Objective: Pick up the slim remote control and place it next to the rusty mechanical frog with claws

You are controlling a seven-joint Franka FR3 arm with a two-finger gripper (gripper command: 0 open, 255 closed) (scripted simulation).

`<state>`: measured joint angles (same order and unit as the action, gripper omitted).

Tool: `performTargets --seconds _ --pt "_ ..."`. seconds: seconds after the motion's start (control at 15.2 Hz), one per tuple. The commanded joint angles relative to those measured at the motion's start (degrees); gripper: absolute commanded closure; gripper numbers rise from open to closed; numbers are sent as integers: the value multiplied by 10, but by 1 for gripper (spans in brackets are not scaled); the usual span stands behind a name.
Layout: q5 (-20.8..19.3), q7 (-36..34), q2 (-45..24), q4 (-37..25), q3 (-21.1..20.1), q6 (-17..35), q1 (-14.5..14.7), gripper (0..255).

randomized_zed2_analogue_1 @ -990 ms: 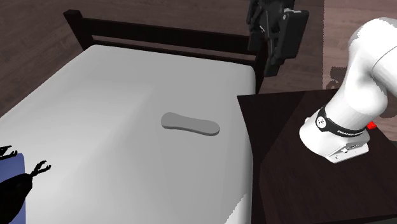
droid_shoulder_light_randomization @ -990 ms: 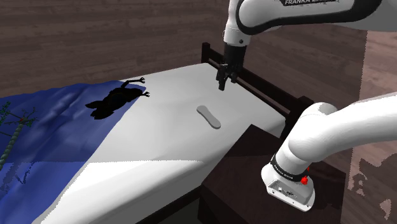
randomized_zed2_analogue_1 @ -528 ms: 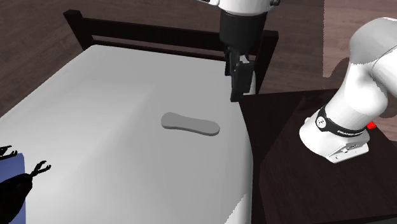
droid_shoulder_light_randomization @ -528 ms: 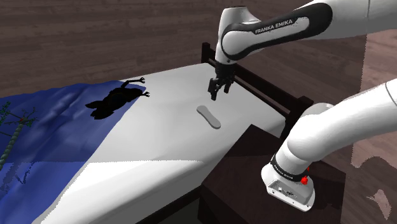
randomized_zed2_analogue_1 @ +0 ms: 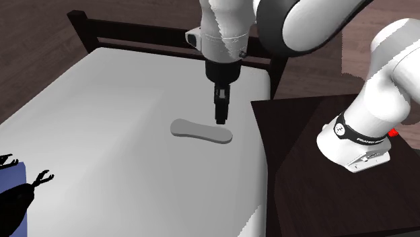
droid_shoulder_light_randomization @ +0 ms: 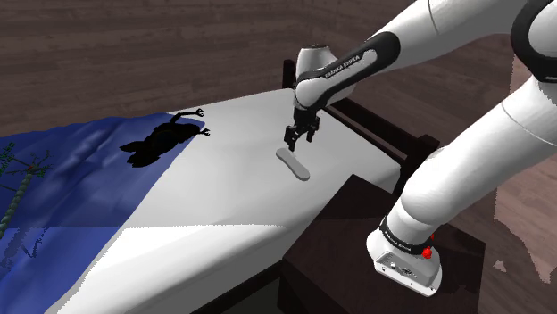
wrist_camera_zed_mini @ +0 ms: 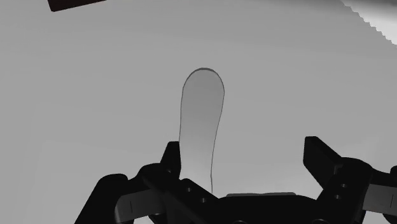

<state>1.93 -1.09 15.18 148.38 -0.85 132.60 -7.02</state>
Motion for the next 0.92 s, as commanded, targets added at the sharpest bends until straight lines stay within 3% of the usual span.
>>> performTargets --seconds 0.0,0.53,0.86 --pt "-6 -10 -47 -6 0 44 -5 0" --pt "-37 -45 -232 -64 16 178 -24 0" --pt "-38 -46 -267 -66 18 210 -24 0"
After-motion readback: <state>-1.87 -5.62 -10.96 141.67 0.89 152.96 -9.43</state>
